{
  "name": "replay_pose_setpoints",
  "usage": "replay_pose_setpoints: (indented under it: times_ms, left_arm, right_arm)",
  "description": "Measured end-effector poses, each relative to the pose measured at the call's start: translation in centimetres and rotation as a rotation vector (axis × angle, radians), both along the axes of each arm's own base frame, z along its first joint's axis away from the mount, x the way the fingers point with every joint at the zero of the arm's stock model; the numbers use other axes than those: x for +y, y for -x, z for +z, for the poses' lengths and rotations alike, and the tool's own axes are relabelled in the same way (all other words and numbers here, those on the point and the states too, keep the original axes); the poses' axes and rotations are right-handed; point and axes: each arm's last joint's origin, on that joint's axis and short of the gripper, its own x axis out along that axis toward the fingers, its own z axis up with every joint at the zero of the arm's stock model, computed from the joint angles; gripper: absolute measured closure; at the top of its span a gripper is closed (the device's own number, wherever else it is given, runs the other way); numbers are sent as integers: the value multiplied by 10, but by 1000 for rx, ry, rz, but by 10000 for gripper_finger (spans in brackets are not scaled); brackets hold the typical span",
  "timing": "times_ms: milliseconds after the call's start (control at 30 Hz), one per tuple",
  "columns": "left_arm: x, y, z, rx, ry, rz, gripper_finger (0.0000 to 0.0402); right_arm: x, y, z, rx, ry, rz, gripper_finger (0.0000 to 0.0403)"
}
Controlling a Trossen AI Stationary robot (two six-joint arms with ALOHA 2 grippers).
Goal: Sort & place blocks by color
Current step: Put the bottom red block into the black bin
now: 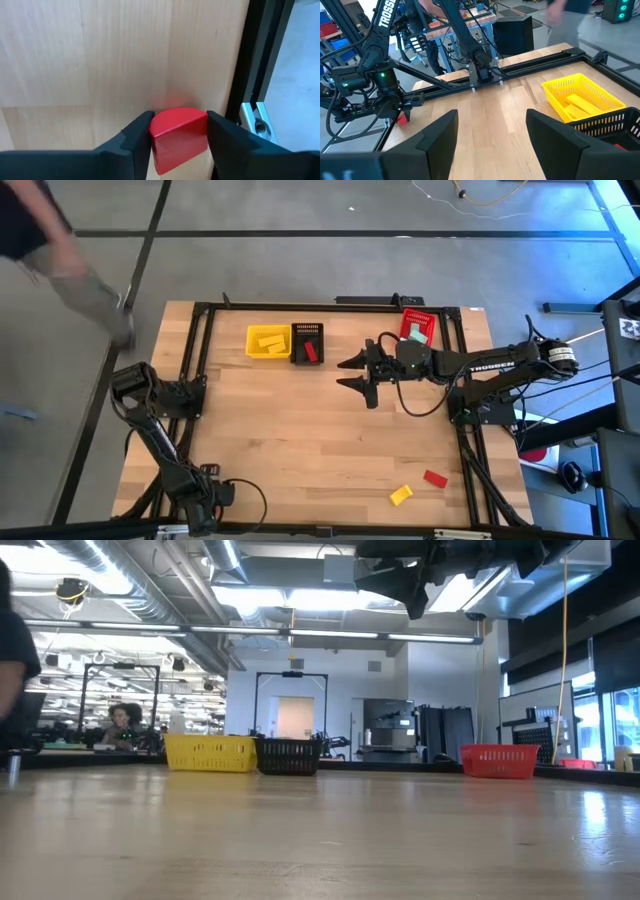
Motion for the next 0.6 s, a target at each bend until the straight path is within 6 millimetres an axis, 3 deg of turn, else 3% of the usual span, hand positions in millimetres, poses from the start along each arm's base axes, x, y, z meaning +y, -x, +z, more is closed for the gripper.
replay_pose_setpoints:
  times_ms: [333,600]
  left_arm:
    - [7,-8,5,-12,1,24,246]
    - [31,-20,42,-160,4,21,246]
  right_arm:
    - [0,0,0,0,0,0,166]
    - [0,0,-1,7,3,0,166]
